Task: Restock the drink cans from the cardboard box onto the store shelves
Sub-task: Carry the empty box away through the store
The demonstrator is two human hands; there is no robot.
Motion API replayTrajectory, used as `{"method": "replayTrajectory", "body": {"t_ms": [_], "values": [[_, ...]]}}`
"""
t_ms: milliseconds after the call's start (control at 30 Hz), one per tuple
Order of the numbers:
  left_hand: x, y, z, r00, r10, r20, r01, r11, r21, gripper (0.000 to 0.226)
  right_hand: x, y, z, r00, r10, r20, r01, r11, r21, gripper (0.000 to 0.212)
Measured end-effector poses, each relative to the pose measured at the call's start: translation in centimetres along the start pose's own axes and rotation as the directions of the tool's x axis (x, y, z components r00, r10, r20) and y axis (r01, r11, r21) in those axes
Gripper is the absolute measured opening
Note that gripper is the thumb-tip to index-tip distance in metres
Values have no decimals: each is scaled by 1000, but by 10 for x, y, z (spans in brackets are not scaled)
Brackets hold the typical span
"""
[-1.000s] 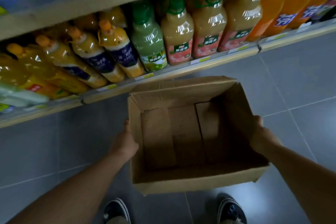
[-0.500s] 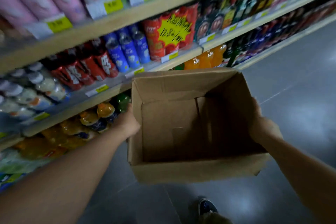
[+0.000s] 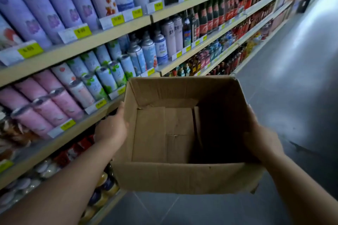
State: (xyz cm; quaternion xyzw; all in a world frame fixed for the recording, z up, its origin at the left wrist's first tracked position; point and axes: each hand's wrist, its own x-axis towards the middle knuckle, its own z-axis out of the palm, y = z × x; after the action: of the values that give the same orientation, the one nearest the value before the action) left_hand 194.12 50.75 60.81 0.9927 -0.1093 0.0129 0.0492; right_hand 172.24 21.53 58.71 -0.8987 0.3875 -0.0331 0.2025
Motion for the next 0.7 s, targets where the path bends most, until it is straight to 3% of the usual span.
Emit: {"method": "replayTrajectory", "body": {"t_ms": [167, 433, 700], "values": [[-12, 2, -75, 961, 251, -119, -245, 968, 59, 61, -75, -16, -38, 986, 106, -132, -99, 993, 63, 88], [-20, -13, -136, 815, 557, -159, -544, 831, 120, 58, -212, -42, -43, 897, 333, -292, -300, 942, 154, 86], [-76, 41, -167, 646, 751, -141, -747, 659, 87, 59, -328, -27, -82, 736, 573, -360, -524, 819, 234, 81]]}}
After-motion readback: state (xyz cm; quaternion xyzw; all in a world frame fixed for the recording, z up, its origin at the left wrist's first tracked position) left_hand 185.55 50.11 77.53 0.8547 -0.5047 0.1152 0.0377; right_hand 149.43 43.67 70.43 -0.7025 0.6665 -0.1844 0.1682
